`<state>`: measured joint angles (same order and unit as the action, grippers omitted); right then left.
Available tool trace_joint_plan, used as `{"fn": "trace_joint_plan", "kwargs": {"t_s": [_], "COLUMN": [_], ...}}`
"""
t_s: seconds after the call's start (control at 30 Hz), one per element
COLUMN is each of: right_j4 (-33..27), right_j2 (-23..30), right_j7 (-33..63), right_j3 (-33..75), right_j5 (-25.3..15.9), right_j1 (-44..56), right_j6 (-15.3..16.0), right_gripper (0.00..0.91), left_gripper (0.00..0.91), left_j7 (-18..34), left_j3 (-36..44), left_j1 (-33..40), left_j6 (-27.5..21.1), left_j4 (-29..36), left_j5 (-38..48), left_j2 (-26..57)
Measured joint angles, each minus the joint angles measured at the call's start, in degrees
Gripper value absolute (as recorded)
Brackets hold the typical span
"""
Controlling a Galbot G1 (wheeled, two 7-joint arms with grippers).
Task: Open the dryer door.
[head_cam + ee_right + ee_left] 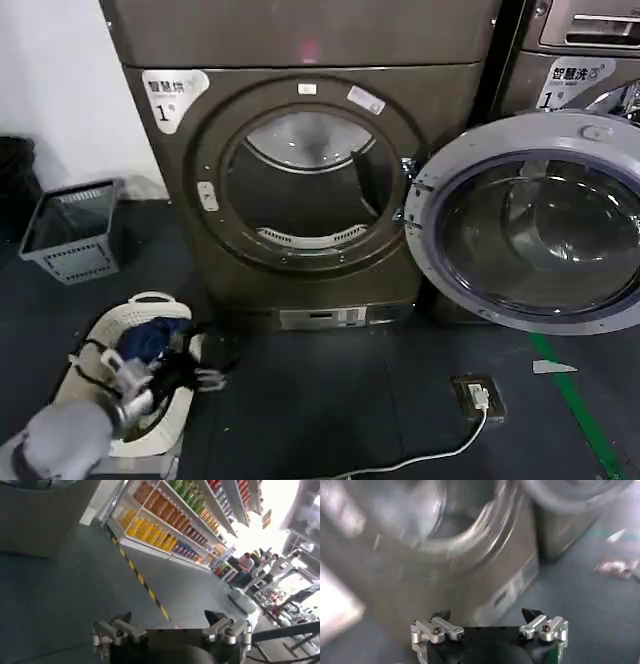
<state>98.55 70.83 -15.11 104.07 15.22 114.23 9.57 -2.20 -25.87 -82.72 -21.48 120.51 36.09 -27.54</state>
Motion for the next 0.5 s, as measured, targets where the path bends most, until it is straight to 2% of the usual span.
{"fn": "trace_joint_plan", "kwargs": {"t_s": [0.23, 0.47, 0.5], "right_j4": [0.01, 0.27, 0.31], "right_j2": [0.31, 0.43, 0.43], "right_j7": [-0.37, -0.41, -0.33], "right_j3": [-0.04, -0.06, -0.06], "right_j5": [1.6, 3.48, 3.81], "right_j1": [-0.41, -0.66, -0.67], "right_j6": [-0.01, 0.64, 0.75], "right_gripper": [0.907, 0.907, 0.907], "left_gripper": [0.907, 0.907, 0.907], "left_j7": [6.03, 7.89, 8.09], "left_j3": [-8.1, -13.71, -14.25], "left_j1": [-3.93, -4.72, -4.6], "left_j6": [-11.09, -20.66, -20.8], "left_j4": [-1.5, -3.67, -4.05], "left_j5": [13.09, 21.28, 22.08], "left_j2": [-1.59, -3.15, -3.21]}}
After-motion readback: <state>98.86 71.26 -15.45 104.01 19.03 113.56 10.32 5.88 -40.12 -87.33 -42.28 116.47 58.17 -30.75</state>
